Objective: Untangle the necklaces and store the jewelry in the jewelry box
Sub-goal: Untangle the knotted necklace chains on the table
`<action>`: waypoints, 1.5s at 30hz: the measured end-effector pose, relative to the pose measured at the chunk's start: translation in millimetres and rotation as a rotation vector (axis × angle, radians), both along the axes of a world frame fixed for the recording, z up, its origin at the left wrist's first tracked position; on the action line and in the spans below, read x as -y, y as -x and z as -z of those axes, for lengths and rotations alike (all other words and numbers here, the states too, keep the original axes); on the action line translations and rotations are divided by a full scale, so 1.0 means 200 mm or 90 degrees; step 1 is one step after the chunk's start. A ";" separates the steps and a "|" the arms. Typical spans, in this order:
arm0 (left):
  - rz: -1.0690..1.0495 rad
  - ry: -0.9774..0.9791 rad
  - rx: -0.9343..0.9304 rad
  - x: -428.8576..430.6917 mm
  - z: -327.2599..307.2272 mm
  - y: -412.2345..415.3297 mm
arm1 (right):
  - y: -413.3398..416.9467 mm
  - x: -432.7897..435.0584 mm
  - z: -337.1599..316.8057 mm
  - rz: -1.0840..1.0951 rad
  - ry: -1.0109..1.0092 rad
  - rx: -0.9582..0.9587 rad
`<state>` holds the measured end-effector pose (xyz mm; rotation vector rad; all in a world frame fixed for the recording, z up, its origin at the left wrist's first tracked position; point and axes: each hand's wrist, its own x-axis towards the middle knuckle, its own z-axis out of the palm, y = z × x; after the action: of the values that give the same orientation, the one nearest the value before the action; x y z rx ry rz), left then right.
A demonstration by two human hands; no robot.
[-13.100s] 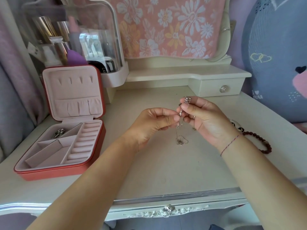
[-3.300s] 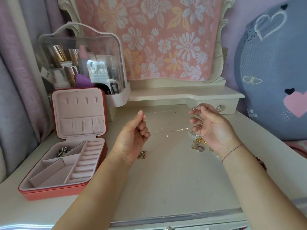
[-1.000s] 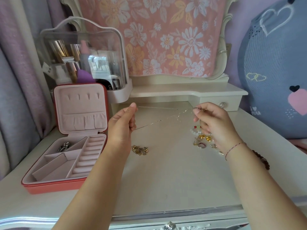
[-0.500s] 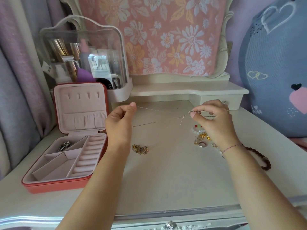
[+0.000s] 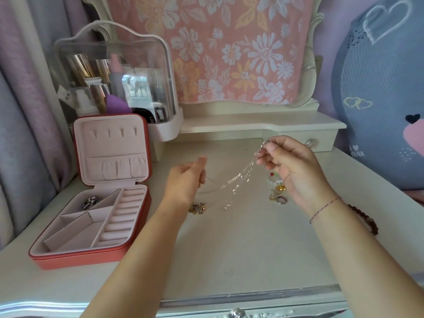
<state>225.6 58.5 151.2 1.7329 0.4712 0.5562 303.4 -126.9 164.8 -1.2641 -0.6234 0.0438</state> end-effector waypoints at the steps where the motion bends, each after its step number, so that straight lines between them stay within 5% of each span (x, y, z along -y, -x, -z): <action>1: 0.013 -0.010 -0.013 0.01 0.00 0.00 | 0.00 0.00 0.00 -0.011 -0.006 -0.003; 8: 0.171 0.062 0.115 0.08 0.00 0.01 | 0.01 -0.03 0.02 -0.028 0.050 0.014; 17: 0.311 0.128 0.120 0.15 -0.01 0.01 | 0.02 -0.07 0.04 -0.074 0.076 0.038; 45: 0.264 0.093 0.116 0.14 0.00 0.00 | 0.01 -0.08 0.06 -0.101 0.111 -0.010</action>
<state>225.7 30.4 150.9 1.5644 0.0181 0.3649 302.0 -111.1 152.3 -1.3780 -0.7177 0.2440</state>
